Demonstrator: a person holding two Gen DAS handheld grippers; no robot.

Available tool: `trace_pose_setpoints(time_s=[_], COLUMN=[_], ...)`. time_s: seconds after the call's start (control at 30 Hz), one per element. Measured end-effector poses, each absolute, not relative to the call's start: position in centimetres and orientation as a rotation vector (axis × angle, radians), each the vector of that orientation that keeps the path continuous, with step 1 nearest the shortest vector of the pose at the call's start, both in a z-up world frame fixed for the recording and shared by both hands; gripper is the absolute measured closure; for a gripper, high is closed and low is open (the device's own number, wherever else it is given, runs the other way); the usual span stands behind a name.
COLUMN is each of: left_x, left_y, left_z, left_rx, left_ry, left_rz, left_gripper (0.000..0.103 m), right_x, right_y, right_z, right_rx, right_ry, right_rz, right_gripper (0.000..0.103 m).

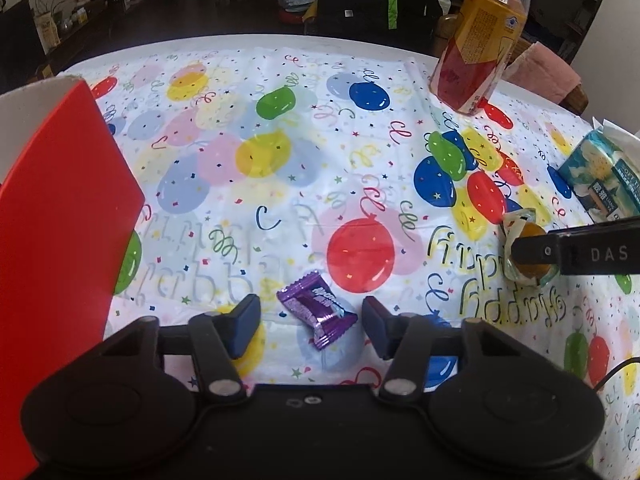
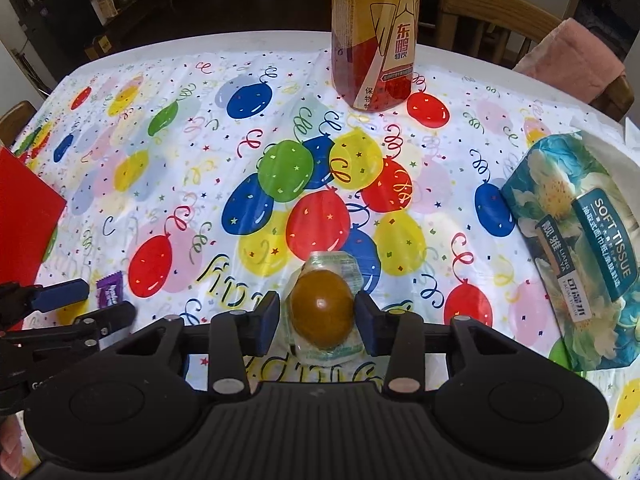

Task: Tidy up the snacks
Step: 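Grasp the purple candy with the left tool while the right tool grasps the wrapped egg, then carry the purple candy with the left tool while the right tool carries the egg over the box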

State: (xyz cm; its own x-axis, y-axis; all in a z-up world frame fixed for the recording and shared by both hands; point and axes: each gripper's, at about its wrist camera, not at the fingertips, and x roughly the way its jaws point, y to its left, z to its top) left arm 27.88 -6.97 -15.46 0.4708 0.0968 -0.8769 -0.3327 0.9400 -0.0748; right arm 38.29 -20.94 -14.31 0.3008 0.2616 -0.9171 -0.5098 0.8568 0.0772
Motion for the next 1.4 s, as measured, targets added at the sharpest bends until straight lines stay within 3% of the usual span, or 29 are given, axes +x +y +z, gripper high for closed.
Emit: trace_pose_setpoints(time_s=[0.07,0.13,0.17,0.77,1.4], left_x=[27.9,27.9,27.9,25.0,19.7], left_y=[-6.9,-6.9,-6.8,-7.2,-6.5], left_z=[-15.4,-15.3,-15.3,-13.9,-7.9], left_rx=[-0.242,-0.230,-0.230,-0.260,-0.201], left_ry=[1.046,1.048,1.049,1.062,1.036], left_rz=[0.268,0.266,0.260,0.164,0.009], left_gripper=[0.068,0.072,0.080,0.083,0.083], right_x=[38.4,38.4,38.3,34.0,25.5], right_y=[-20.8,-20.7,-20.7,-22.7,-21.9], right_z=[-14.5,-14.5,-14.5,-12.5,-6.6], right_rx=[-0.252,-0.255,-0.259,-0.232,-0.235], right_ry=[1.163,1.158,1.156,1.181,1.174], right_rz=[0.510,0.506,0.505,0.554,0.637], right_gripper=[0.066,0.066,0.067,0.068,0.068])
